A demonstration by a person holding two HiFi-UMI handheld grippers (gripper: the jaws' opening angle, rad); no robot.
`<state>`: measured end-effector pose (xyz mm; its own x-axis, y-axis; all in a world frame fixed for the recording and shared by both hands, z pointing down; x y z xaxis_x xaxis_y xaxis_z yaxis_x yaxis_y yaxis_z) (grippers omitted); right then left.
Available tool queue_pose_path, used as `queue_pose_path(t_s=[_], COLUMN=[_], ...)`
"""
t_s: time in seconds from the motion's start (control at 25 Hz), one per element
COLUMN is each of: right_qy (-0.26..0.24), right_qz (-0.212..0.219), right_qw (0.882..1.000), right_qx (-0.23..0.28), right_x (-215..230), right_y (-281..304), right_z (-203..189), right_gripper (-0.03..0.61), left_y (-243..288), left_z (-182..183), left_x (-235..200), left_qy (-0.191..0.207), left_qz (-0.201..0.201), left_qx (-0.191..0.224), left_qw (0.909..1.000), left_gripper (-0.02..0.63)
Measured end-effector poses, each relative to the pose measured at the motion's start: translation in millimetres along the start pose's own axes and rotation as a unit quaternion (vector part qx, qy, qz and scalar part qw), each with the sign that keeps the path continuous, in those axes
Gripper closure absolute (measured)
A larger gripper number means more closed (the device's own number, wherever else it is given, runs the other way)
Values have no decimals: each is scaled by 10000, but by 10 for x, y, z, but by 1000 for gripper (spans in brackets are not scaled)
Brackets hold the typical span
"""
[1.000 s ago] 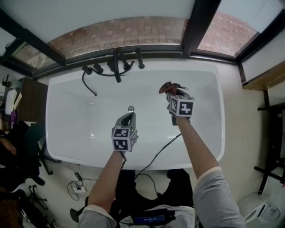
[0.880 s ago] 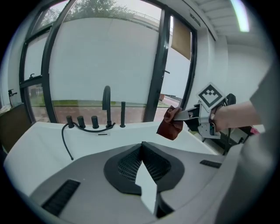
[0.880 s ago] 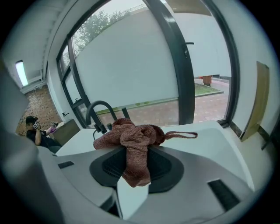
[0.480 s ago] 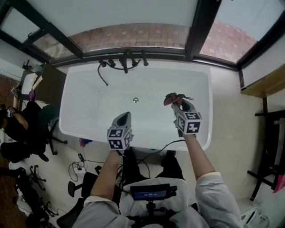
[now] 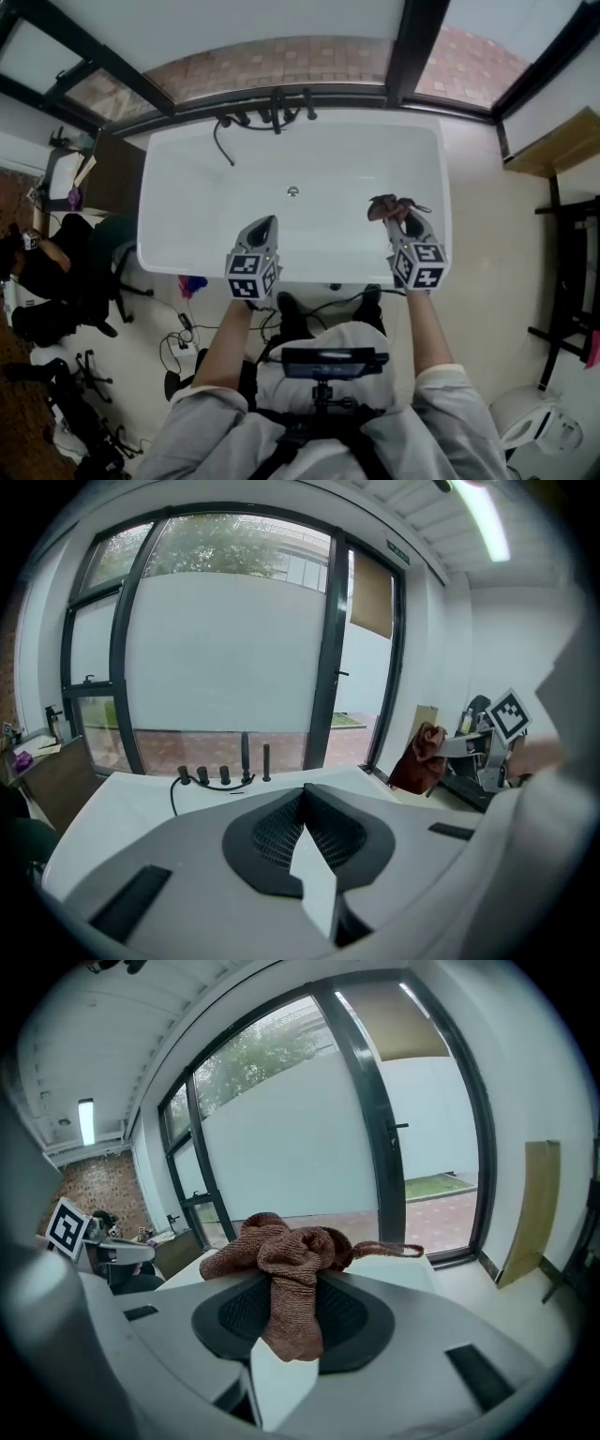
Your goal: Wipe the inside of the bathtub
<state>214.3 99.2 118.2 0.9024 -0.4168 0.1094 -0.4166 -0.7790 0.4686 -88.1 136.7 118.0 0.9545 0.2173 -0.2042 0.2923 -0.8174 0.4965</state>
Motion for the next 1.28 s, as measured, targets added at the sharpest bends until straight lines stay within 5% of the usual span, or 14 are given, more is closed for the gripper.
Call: queue_pose_path(t_s=[0.32, 0.68, 1.28], right_qy=[-115, 364, 210], right_qz=[-141, -640, -220], right_qw=[9998, 9973, 9995], right_qx=[3, 33, -81], right_x=[-359, -841, -549], right_y=[-211, -605, -689], right_z=[-20, -242, -229], right_gripper=[449, 448, 449], left_y=[-237, -629, -777], left_z=[133, 156, 44], left_x=[-205, -462, -189], left_qy=[114, 323, -63], left_qz=[-299, -745, -257], left_qx=[151, 119, 211], left_qw=[9994, 9966, 9994], left_gripper=[606, 606, 606])
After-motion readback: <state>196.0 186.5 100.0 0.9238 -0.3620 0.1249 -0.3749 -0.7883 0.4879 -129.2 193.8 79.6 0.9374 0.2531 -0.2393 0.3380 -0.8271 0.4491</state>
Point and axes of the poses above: the fingertips, and each gripper's own axes: y forward along the fingers, x to its right, z out of its top, the point moved 3 cm from there along -y, backward along the fingers, and after that the axes turned 7 degrees about -y, right-handed, at the moved point
